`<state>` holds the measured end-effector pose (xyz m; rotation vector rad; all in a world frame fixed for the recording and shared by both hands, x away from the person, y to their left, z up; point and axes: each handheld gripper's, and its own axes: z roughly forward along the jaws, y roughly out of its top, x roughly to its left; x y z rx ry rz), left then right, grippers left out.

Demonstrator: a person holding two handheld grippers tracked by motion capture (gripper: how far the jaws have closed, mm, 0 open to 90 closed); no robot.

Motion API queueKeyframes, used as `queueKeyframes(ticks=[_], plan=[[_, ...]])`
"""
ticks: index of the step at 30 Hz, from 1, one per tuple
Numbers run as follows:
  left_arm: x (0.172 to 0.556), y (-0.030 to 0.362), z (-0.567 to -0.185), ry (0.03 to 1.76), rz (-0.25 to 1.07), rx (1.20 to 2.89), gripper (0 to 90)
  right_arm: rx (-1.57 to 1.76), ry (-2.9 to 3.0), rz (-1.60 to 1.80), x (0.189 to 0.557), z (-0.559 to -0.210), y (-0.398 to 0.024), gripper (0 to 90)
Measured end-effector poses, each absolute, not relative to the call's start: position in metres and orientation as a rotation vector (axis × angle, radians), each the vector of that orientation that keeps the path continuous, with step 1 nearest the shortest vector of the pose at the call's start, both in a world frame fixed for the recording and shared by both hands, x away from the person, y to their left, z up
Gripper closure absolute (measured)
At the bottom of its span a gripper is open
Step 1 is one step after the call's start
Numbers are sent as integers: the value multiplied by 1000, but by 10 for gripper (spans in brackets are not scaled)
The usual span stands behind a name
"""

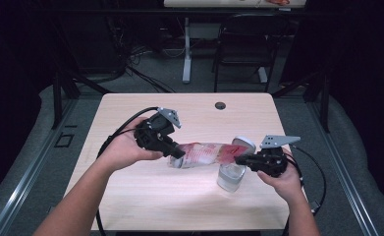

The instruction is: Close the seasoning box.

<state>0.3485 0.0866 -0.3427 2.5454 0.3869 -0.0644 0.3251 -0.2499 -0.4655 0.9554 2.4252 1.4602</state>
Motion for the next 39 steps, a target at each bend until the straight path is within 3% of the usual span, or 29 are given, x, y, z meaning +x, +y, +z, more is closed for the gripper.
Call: queueKeyframes(ticks=[39], plan=[[346,81,-336,381,-64,2524,798,945,2441,1436,319,-462,-253,854]])
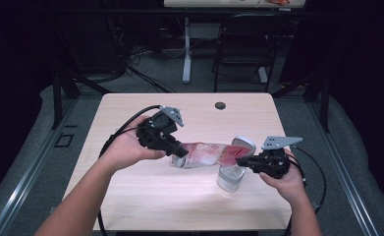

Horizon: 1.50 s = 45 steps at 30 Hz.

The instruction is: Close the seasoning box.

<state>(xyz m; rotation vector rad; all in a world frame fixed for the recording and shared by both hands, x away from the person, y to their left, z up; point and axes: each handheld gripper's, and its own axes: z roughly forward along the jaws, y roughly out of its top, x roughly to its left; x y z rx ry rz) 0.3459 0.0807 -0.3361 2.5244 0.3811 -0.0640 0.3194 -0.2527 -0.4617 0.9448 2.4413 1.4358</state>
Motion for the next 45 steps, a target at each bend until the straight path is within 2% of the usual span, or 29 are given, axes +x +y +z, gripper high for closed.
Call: queueKeyframes(ticks=[45], plan=[[344,79,-335,382,-68,2513,799,950,2439,1436,316,-460,-253,850]])
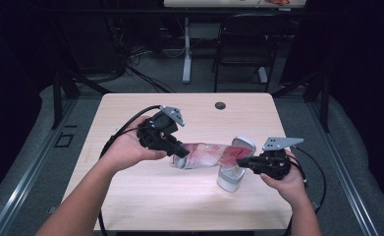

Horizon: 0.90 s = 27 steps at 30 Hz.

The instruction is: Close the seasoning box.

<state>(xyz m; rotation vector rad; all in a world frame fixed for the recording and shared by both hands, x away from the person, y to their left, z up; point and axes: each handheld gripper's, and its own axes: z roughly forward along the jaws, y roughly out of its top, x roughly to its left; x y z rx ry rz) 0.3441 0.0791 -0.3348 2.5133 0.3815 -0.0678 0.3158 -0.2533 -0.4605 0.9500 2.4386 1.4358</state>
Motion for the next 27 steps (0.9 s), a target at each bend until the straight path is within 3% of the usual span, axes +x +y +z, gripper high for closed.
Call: queueKeyframes(ticks=[27], plan=[[344,75,-333,369,-63,2516,801,949,2440,1413,315,-460,-254,847]])
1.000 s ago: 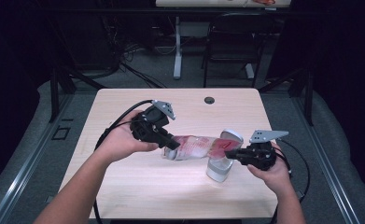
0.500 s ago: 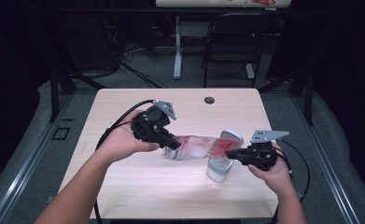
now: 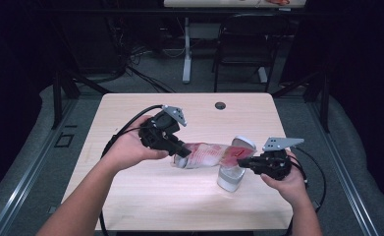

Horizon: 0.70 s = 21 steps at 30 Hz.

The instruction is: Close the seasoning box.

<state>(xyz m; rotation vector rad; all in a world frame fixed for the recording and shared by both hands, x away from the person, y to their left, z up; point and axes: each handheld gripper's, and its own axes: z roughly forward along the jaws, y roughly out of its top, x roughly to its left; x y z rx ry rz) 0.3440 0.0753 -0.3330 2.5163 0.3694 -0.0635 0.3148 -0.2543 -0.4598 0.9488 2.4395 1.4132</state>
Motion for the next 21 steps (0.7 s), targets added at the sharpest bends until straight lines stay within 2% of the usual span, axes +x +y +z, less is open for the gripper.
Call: queueKeyframes(ticks=[21], plan=[[343,73,-332,368,-66,2517,803,959,2437,1420,315,-461,-255,847]])
